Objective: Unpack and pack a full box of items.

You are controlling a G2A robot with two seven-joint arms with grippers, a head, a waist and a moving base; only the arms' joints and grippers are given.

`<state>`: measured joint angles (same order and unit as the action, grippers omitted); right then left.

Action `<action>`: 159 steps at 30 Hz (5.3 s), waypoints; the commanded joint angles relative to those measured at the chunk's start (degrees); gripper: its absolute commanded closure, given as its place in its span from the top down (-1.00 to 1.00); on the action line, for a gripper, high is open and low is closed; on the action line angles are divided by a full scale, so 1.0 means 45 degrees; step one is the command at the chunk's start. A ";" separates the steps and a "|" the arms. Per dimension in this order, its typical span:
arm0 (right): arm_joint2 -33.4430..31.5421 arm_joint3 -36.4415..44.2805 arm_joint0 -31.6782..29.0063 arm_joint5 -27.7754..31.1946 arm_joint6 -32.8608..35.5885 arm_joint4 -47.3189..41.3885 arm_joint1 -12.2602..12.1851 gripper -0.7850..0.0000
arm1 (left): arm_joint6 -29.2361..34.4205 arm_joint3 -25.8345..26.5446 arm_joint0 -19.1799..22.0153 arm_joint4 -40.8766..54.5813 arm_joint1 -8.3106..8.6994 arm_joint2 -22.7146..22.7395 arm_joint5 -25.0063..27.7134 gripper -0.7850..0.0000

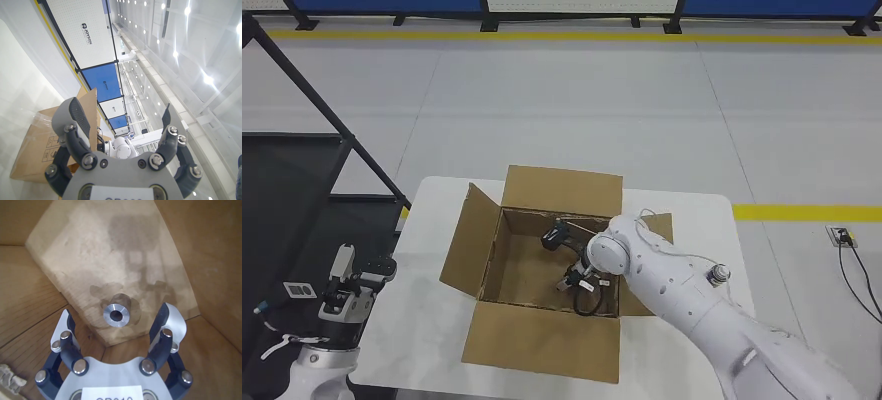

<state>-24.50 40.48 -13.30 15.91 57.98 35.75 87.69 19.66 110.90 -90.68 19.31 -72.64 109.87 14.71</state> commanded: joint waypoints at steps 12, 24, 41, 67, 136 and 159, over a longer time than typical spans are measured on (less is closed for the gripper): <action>0.0352 -0.2140 0.0495 0.0251 0.0180 -0.0120 0.1126 -1.00 | 0.0000 0.0000 0.0000 0.0000 0.0000 0.0000 0.0000 1.00; -0.0492 -0.2662 0.0991 0.2348 -0.1345 -0.0452 0.1014 -1.00 | 0.0000 0.0000 0.0000 0.0000 0.0000 0.0000 0.0000 1.00; -0.5863 0.9058 -0.3748 0.0627 -0.0088 0.2655 -0.2648 -1.00 | 0.0000 0.0000 0.0000 0.0000 0.0000 0.0000 0.0000 1.00; -1.6036 1.9608 -1.7410 -0.6108 -0.1180 0.4438 -0.4181 -1.00 | 0.0000 0.0000 0.0000 0.0000 0.0000 0.0000 0.0000 1.00; -1.6064 1.7227 -1.6203 0.1590 -0.6192 0.0386 -0.4531 1.00 | 0.1638 -0.1651 -0.1117 -0.1600 0.0200 0.0917 0.1930 1.00; -1.4208 1.3008 -1.1816 0.0413 -0.3154 -0.2575 -0.4745 1.00 | 0.1016 -0.1370 -0.1177 -0.1339 0.0159 0.0760 0.1945 1.00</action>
<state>-88.91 99.31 -67.02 17.80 43.69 24.01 66.33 24.23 104.73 -95.98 13.28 -71.92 113.29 23.46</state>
